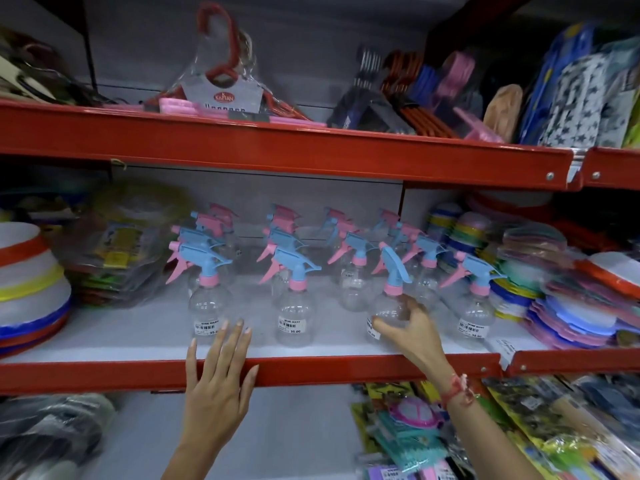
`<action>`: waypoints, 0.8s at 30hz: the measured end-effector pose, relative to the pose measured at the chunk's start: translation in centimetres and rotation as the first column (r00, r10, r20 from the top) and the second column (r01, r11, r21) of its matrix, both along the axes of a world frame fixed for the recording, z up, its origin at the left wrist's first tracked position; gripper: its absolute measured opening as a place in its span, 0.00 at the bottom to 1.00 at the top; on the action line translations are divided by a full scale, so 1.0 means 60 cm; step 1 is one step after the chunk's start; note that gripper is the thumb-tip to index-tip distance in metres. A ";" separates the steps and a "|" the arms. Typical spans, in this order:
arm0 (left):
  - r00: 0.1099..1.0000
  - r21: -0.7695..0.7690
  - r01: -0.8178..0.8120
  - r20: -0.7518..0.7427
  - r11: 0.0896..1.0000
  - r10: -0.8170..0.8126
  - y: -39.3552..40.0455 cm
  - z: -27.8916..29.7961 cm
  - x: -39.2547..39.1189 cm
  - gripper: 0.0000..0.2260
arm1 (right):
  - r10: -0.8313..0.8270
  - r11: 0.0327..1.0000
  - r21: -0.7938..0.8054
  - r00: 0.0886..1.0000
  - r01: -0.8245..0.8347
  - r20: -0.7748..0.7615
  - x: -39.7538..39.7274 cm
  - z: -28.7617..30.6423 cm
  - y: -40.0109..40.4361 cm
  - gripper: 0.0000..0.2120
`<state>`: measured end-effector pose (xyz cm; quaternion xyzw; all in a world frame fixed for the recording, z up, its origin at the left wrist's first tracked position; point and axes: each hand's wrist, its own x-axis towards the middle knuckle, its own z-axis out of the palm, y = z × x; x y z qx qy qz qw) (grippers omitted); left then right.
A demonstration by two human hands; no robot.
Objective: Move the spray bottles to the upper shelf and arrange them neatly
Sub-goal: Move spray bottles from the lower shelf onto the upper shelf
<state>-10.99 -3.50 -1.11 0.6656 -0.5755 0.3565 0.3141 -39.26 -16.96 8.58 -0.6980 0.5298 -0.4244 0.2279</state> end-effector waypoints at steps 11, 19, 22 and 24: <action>1.000 0.010 -0.020 0.015 1.000 0.019 0.002 0.001 -0.002 0.24 | -0.282 0.926 -0.274 0.959 0.261 -0.040 0.041 -0.015 0.021 0.38; 1.000 0.019 -0.020 0.016 1.000 0.020 0.002 0.003 -0.002 0.24 | 0.190 0.982 -0.013 0.982 -0.190 -0.017 -0.011 -0.010 -0.019 0.34; 1.000 0.011 -0.010 0.009 1.000 0.010 0.002 0.003 -0.001 0.24 | 0.291 0.956 0.033 0.955 -0.290 -0.049 -0.025 -0.007 -0.027 0.36; 1.000 0.013 -0.010 0.001 1.000 0.010 0.003 0.004 -0.001 0.24 | 0.324 0.945 0.044 0.946 -0.323 -0.025 -0.029 -0.006 -0.027 0.36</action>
